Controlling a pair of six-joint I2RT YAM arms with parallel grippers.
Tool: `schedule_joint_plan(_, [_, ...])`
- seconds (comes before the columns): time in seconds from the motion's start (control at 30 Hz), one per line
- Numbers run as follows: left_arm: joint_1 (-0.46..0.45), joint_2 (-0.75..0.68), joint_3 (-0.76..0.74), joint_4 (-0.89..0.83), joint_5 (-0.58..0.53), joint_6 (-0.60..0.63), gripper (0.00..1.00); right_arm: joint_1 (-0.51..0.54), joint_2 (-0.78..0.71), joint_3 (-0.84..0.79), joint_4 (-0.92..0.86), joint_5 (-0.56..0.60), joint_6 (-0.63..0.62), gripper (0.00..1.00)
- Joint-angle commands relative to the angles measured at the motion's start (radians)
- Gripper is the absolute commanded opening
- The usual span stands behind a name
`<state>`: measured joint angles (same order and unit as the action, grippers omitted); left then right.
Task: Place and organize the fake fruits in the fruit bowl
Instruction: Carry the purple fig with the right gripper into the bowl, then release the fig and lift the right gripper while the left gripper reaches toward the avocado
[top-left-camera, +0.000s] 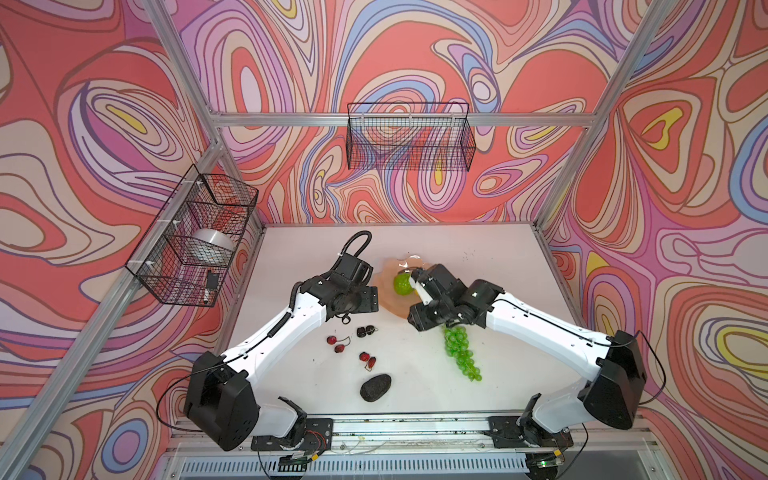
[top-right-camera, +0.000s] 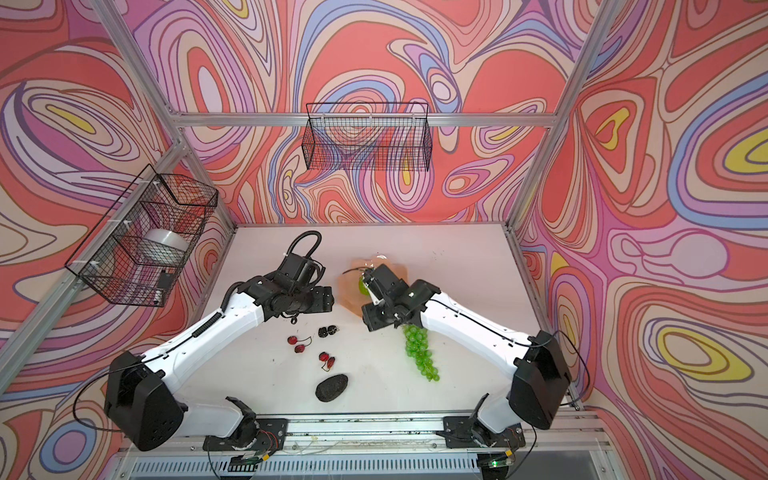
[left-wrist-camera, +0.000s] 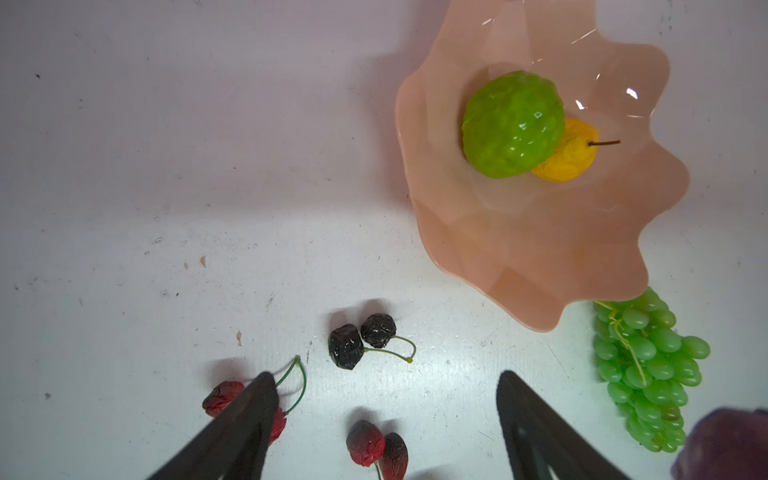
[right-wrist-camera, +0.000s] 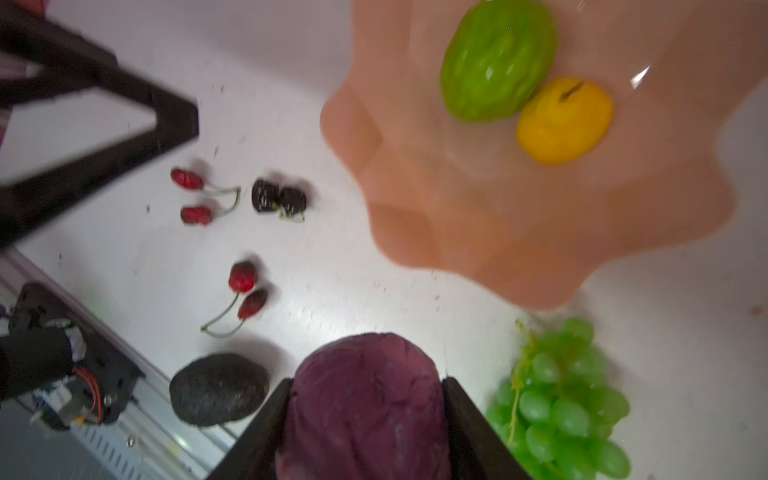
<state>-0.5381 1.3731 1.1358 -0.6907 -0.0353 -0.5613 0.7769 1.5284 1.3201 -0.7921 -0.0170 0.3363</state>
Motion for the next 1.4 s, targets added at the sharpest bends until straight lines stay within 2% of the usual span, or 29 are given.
schedule_joint_plan(0.0, [-0.004,-0.040,0.002,-0.049,-0.054,0.005,0.86,-0.073,0.116,0.084,0.004,0.038,-0.141,0.46])
schedule_joint_plan(0.13, [-0.002,-0.095,-0.017,-0.092,-0.070,0.003,0.86,-0.130,0.251,0.177,0.012,0.029,-0.211,0.47])
schedule_joint_plan(0.37, [-0.002,-0.154,-0.033,-0.112,-0.068,-0.035,0.86,-0.168,0.420,0.265,0.026,-0.009,-0.229,0.46])
schedule_joint_plan(0.57, [-0.002,-0.144,-0.019,-0.120,-0.071,-0.017,0.87,-0.169,0.461,0.253,0.024,0.010,-0.229,0.48])
schedule_joint_plan(0.8, [-0.002,-0.130,-0.008,-0.136,-0.064,-0.015,0.87,-0.169,0.510,0.257,0.024,0.089,-0.256,0.49])
schedule_joint_plan(1.0, [-0.002,-0.141,-0.010,-0.162,-0.072,-0.014,0.87,-0.169,0.533,0.257,0.048,0.098,-0.264,0.51])
schedule_joint_plan(1.17, [-0.002,-0.142,-0.008,-0.206,-0.024,0.008,0.90,-0.169,0.565,0.277,0.043,0.111,-0.269,0.53])
schedule_joint_plan(1.27, [-0.003,-0.151,-0.011,-0.242,-0.011,0.015,0.92,-0.169,0.570,0.280,0.047,0.126,-0.276,0.56])
schedule_joint_plan(1.37, [-0.003,-0.161,-0.011,-0.261,0.015,0.019,0.94,-0.168,0.568,0.288,0.048,0.131,-0.279,0.65])
